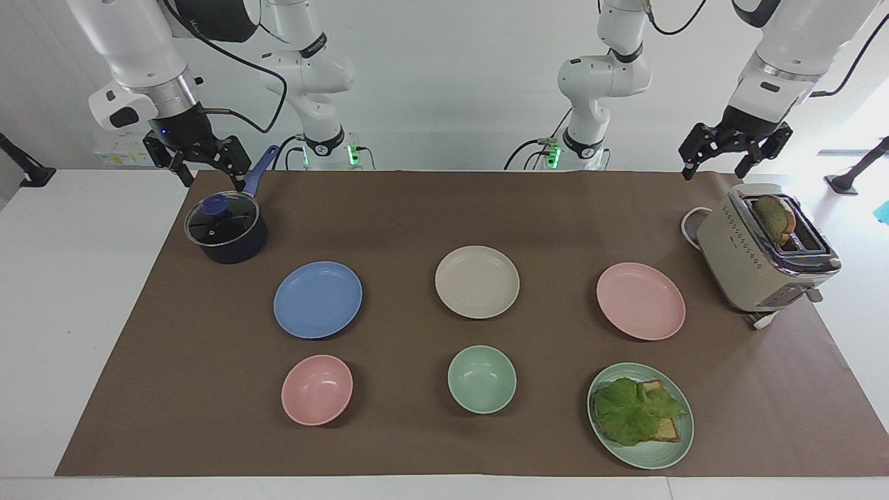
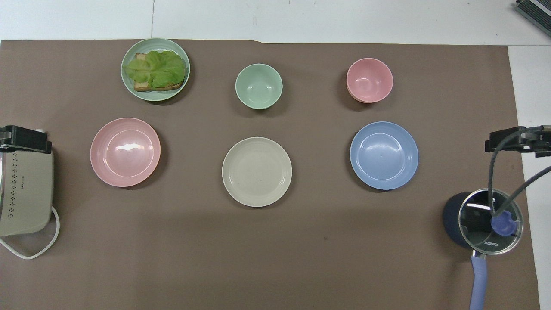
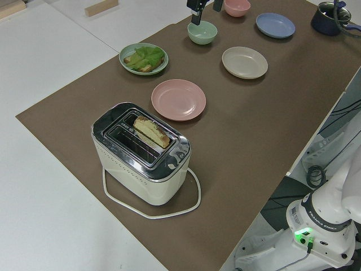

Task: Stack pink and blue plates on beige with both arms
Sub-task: 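Move the left gripper toward the edge of the pink plate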

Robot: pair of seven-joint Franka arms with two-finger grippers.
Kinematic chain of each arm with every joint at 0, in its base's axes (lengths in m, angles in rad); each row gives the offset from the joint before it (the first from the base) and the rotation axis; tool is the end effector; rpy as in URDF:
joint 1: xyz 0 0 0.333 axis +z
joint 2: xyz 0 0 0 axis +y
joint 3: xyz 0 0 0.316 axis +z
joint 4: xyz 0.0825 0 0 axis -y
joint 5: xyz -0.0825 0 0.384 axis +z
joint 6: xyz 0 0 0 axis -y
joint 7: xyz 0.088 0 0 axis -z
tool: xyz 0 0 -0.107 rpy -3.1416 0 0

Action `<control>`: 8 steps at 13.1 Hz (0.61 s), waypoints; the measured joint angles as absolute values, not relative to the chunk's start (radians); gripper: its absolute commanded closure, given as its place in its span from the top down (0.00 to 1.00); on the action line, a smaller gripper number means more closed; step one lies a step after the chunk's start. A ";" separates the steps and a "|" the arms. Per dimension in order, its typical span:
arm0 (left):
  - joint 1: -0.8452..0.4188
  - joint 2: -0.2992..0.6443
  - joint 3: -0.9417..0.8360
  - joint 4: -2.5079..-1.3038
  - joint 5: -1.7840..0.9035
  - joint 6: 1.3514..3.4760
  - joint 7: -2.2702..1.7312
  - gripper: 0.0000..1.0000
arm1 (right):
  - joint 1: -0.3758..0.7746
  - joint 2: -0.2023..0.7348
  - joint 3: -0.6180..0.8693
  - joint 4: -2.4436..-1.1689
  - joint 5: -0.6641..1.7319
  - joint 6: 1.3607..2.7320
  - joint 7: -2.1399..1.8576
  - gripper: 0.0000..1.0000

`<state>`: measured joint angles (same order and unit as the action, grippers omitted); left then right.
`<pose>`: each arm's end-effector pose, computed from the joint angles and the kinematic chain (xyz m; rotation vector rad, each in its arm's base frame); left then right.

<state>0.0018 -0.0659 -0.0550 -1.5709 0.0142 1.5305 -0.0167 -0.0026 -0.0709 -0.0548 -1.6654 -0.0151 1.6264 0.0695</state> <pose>0.5293 -0.0277 0.6566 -3.1239 0.0557 -0.0406 0.5361 -0.0334 0.6232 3.1239 -0.1974 0.0499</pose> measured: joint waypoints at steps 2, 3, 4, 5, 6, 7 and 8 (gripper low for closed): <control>0.002 -0.066 -0.056 -1.571 0.014 1.522 -0.017 1.00 | -0.003 -0.071 -0.055 -1.666 -0.015 1.626 0.070 1.00; 0.002 -0.066 -0.055 -1.572 0.014 1.520 -0.017 1.00 | -0.003 -0.071 -0.055 -1.666 -0.015 1.626 0.070 1.00; 0.003 -0.067 -0.053 -1.578 0.014 1.520 -0.017 1.00 | -0.003 -0.071 -0.055 -1.666 -0.015 1.626 0.070 1.00; 0.005 -0.067 -0.050 -1.590 0.014 1.523 -0.017 1.00 | -0.003 -0.071 -0.055 -1.666 -0.015 1.626 0.070 1.00; 0.007 -0.067 -0.046 -1.619 0.014 1.545 -0.017 1.00 | -0.003 -0.071 -0.055 -1.666 -0.015 1.626 0.070 1.00; 0.011 -0.065 -0.043 -1.660 0.014 1.591 -0.017 1.00 | -0.003 -0.071 -0.055 -1.666 -0.015 1.626 0.070 1.00; 0.019 -0.062 -0.042 -1.713 0.014 1.656 -0.017 1.00 | -0.003 -0.071 -0.055 -1.666 -0.015 1.626 0.070 1.00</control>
<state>0.0190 -0.0621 -0.0421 -1.7130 0.0142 1.6564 -0.0166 -0.0034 -0.0711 -0.0550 -1.6656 -0.0151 1.6264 0.0695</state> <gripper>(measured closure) 0.000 0.000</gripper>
